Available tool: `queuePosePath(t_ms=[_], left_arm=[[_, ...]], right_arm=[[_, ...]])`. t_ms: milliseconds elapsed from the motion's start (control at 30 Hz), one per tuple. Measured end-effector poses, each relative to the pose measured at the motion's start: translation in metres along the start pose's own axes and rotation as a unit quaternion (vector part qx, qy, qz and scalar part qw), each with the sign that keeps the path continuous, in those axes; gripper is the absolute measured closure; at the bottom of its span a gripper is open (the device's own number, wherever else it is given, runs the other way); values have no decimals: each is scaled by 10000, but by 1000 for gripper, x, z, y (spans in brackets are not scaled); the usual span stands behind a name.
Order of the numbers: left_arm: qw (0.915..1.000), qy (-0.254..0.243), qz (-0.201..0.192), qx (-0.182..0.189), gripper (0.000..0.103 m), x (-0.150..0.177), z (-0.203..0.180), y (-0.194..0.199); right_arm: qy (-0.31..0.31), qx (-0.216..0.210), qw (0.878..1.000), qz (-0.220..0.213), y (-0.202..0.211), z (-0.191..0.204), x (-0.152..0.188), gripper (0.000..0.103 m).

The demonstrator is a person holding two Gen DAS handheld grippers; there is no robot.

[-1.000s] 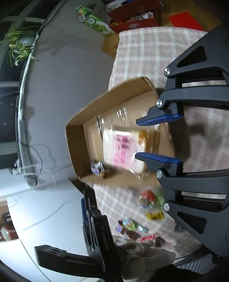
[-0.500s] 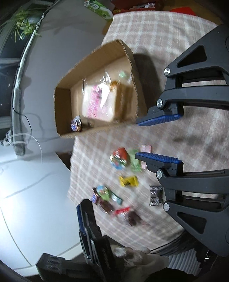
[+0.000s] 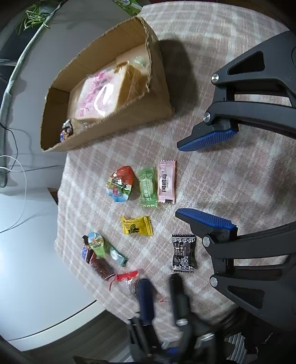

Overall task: Organize snacks
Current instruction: 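Grasp the black candy packet with the left gripper while the right grasps the pink candy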

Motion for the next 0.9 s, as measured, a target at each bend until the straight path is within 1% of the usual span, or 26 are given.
queuePosePath(t_ms=[100, 200, 233, 267, 300, 567, 833, 900], left_arm=[[9996, -211, 191, 16, 63, 14, -7, -12], [9992, -324, 253, -5, 63, 22, -10, -19], [9991, -336, 267, -2, 61, 24, -10, -21], [9991, -319, 271, -5, 58, 24, -10, -23], [9992, -297, 272, 1, 58, 25, -9, -24], [9987, -368, 352, -7, 58, 27, -9, -36], [9984, -398, 399, -4, 58, 27, -8, -45], [9981, -468, 403, -24, 58, 27, -9, -47]], right_arm=[[10, 29, 10000, 49, -7, 1, -3, 48], [40, 26, 9999, 98, -13, 3, -6, 48], [53, 32, 9999, 118, -16, 3, -7, 47], [69, 45, 9999, 136, -18, 4, -8, 47], [91, 59, 9998, 158, -21, 5, -10, 47], [218, 131, 9990, 368, -36, 9, -14, 47], [318, 188, 9982, 475, -40, 12, -17, 47], [333, 195, 9980, 496, -41, 13, -18, 49]])
Point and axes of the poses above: each gripper's, at about its wrist camera, not at the fingertips, and y roughly against the way its jaws point, z to its left, x to its underside, the point moved 4 cm from there along -y, roughly the way its jaws point, and after that the axes turned 2 degrees about -z, right-handed, at the moved point
